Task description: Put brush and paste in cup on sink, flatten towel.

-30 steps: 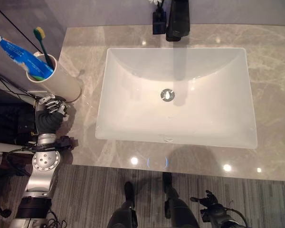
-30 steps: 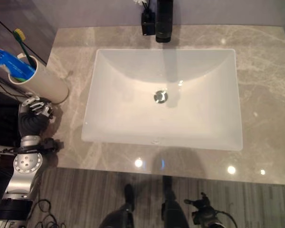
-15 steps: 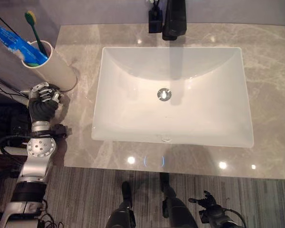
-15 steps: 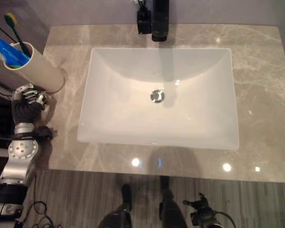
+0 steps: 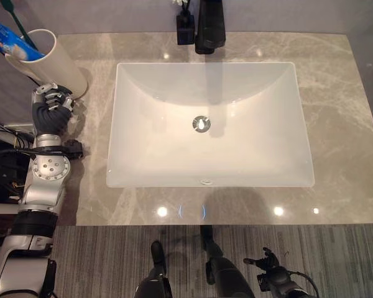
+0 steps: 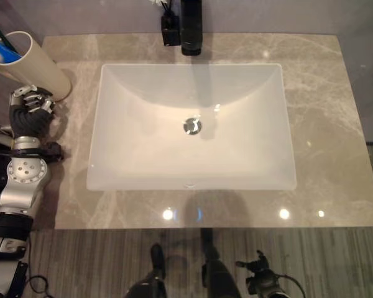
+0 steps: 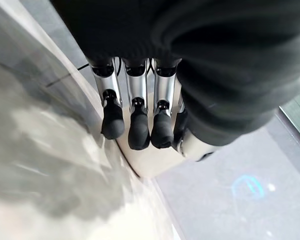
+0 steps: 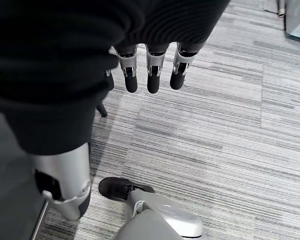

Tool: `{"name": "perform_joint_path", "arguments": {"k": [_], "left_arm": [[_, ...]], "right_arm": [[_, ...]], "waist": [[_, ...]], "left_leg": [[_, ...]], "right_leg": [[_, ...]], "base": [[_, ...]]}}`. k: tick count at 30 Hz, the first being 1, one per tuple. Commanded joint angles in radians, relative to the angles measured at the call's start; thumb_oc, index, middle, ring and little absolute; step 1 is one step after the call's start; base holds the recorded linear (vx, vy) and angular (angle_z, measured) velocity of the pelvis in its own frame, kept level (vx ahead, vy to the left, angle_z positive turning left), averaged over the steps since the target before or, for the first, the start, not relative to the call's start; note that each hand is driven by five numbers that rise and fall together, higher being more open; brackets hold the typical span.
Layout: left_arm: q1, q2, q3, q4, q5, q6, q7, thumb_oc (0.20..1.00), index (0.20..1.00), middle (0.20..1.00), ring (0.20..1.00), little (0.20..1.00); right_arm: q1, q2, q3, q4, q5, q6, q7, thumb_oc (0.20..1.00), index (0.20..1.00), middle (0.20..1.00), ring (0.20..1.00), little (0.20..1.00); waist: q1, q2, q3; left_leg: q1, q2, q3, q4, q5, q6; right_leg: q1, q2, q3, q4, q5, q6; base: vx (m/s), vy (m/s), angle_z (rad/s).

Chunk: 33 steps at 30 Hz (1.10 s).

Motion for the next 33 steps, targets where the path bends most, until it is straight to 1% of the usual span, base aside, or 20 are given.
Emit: {"name": "perform_joint_path", "arguments": {"k": [1, 3, 5, 9, 12, 13, 14, 16, 17, 18, 22, 25, 30, 31, 33], "left_arm": [[-0.035, 0.04, -0.029, 0.065, -0.002, -0.015, 0.022, 0.2, 0.2, 0.2, 0.2, 0.2], [-0.046, 0.041, -0.036, 0.076, -0.005, -0.016, 0.024, 0.2, 0.2, 0.2, 0.2, 0.2], [-0.086, 0.038, -0.066, 0.111, -0.008, -0.012, 0.029, 0.2, 0.2, 0.2, 0.2, 0.2], [-0.084, 0.03, -0.072, 0.094, -0.014, -0.017, 0.024, 0.2, 0.2, 0.2, 0.2, 0.2], [-0.017, 0.014, -0.044, -0.011, -0.036, -0.037, 0.002, 0.2, 0.2, 0.2, 0.2, 0.2], [-0.013, 0.014, -0.041, -0.014, -0.036, -0.036, 0.002, 0.2, 0.2, 0.2, 0.2, 0.2], [0.034, 0.0, -0.014, -0.061, -0.051, -0.044, -0.005, 0.2, 0.2, 0.2, 0.2, 0.2], [0.051, -0.004, -0.001, -0.075, -0.05, -0.048, -0.004, 0.2, 0.2, 0.2, 0.2, 0.2], [0.093, -0.012, 0.043, -0.091, -0.051, -0.052, 0.004, 0.2, 0.2, 0.2, 0.2, 0.2], [0.094, -0.012, 0.044, -0.092, -0.051, -0.052, 0.004, 0.2, 0.2, 0.2, 0.2, 0.2], [0.102, -0.007, 0.081, -0.054, -0.064, -0.055, 0.026, 0.2, 0.2, 0.2, 0.2, 0.2], [0.076, -0.002, 0.089, -0.013, -0.078, -0.057, 0.047, 0.2, 0.2, 0.2, 0.2, 0.2], [0.023, 0.012, 0.078, 0.041, -0.087, -0.056, 0.072, 0.2, 0.2, 0.2, 0.2, 0.2], [-0.015, 0.025, 0.071, 0.08, -0.096, -0.055, 0.085, 0.2, 0.2, 0.2, 0.2, 0.2], [-0.038, 0.03, 0.062, 0.107, -0.103, -0.054, 0.091, 0.2, 0.2, 0.2, 0.2, 0.2]], "right_arm": [[0.0, 0.007, 0.021, 0.0, 0.002, -0.001, -0.016, 1.0, 1.0, 1.0, 1.0, 1.0], [0.001, 0.007, 0.021, 0.0, 0.001, -0.001, -0.017, 1.0, 1.0, 1.0, 1.0, 1.0], [0.0, 0.009, 0.03, -0.005, 0.001, -0.003, -0.02, 1.0, 1.0, 1.0, 1.0, 1.0], [0.0, 0.011, 0.029, -0.005, 0.004, -0.004, -0.021, 1.0, 1.0, 1.0, 1.0, 1.0], [0.001, 0.011, 0.017, -0.005, 0.005, -0.002, -0.022, 1.0, 1.0, 1.0, 1.0, 1.0], [0.002, 0.01, 0.018, -0.005, 0.005, -0.002, -0.022, 1.0, 1.0, 1.0, 1.0, 1.0], [0.004, 0.009, 0.009, -0.002, 0.007, -0.002, -0.023, 1.0, 1.0, 1.0, 1.0, 1.0], [0.004, 0.008, 0.004, -0.001, 0.007, -0.001, -0.023, 1.0, 1.0, 1.0, 1.0, 1.0], [0.005, 0.006, -0.003, 0.004, 0.007, -0.001, -0.02, 1.0, 1.0, 1.0, 1.0, 1.0], [0.005, 0.006, -0.003, 0.004, 0.007, -0.001, -0.02, 1.0, 1.0, 1.0, 1.0, 1.0], [0.004, 0.006, -0.002, 0.003, 0.007, -0.003, -0.02, 1.0, 1.0, 1.0, 1.0, 1.0], [0.004, 0.005, 0.0, 0.0, 0.005, -0.005, -0.023, 1.0, 1.0, 1.0, 1.0, 1.0], [0.003, 0.002, 0.006, 0.002, 0.002, -0.005, -0.027, 1.0, 1.0, 1.0, 1.0, 1.0], [0.002, 0.001, 0.014, -0.001, -0.001, -0.005, -0.026, 1.0, 1.0, 1.0, 1.0, 1.0], [0.002, 0.0, 0.02, -0.004, -0.001, -0.007, -0.027, 1.0, 1.0, 1.0, 1.0, 1.0]], "waist": [[-0.016, 0.008, 0.022], [-0.017, 0.008, 0.021], [-0.023, 0.007, 0.018], [-0.022, 0.005, 0.016], [-0.011, 0.008, 0.01], [-0.012, 0.009, 0.009], [-0.005, 0.013, 0.007], [-0.001, 0.015, 0.007], [0.007, 0.018, 0.005], [0.006, 0.018, 0.004], [0.01, 0.017, 0.005], [0.006, 0.013, 0.006], [-0.002, 0.006, 0.006], [-0.009, 0.002, 0.007], [-0.014, 0.0, 0.008]], "left_leg": [[0.033, 0.002, -0.036, 0.004, 0.064, -0.023], [0.032, 0.003, -0.036, 0.004, 0.063, -0.023], [0.029, 0.003, -0.036, 0.004, 0.062, -0.023], [0.028, 0.003, -0.036, 0.004, 0.061, -0.023], [0.029, 0.002, -0.041, 0.004, 0.059, -0.022], [0.029, 0.002, -0.041, 0.004, 0.059, -0.022], [0.029, 0.0, -0.044, 0.004, 0.06, -0.021], [0.029, -0.001, -0.046, 0.004, 0.06, -0.021], [0.027, -0.004, -0.05, 0.004, 0.061, -0.021], [0.026, -0.004, -0.05, 0.004, 0.061, -0.021], [0.024, -0.002, -0.051, 0.004, 0.066, -0.021], [0.021, 0.0, -0.048, 0.004, 0.069, -0.022], [0.017, 0.002, -0.043, 0.004, 0.07, -0.023], [0.017, 0.004, -0.04, 0.004, 0.069, -0.023], [0.016, 0.004, -0.038, 0.004, 0.069, -0.024]], "right_leg": [[0.059, -0.01, -0.004, 0.001, -0.019, 0.061], [0.058, -0.011, -0.005, 0.001, -0.019, 0.061], [0.054, -0.009, -0.006, 0.001, -0.017, 0.062], [0.055, -0.009, -0.005, 0.001, -0.017, 0.063], [0.057, -0.01, -0.009, 0.001, -0.02, 0.062], [0.057, -0.01, -0.009, 0.001, -0.02, 0.062], [0.058, -0.011, -0.012, 0.001, -0.022, 0.061], [0.058, -0.012, -0.014, 0.001, -0.023, 0.061], [0.058, -0.013, -0.02, 0.001, -0.026, 0.062], [0.058, -0.013, -0.02, 0.001, -0.026, 0.062], [0.057, -0.011, -0.02, 0.001, -0.025, 0.061], [0.054, -0.009, -0.018, 0.001, -0.024, 0.061], [0.049, -0.005, -0.013, 0.001, -0.022, 0.061], [0.047, -0.003, -0.009, 0.001, -0.02, 0.061], [0.045, -0.002, -0.008, 0.001, -0.019, 0.061]], "base": [[0.0, 0.0, 0.0], [0.0, 0.0, 0.0], [0.0, 0.0, 0.0], [0.0, 0.0, 0.0], [0.0, 0.0, 0.0], [0.0, 0.0, 0.0], [0.0, 0.0, 0.0], [0.0, 0.0, 0.0], [0.0, 0.0, 0.0], [0.0, 0.0, 0.0], [0.0, 0.001, 0.02], [0.0, 0.0, 0.0], [0.0, 0.0, 0.0], [0.0, 0.0, 0.0], [0.0, 0.0, 0.0]]}}
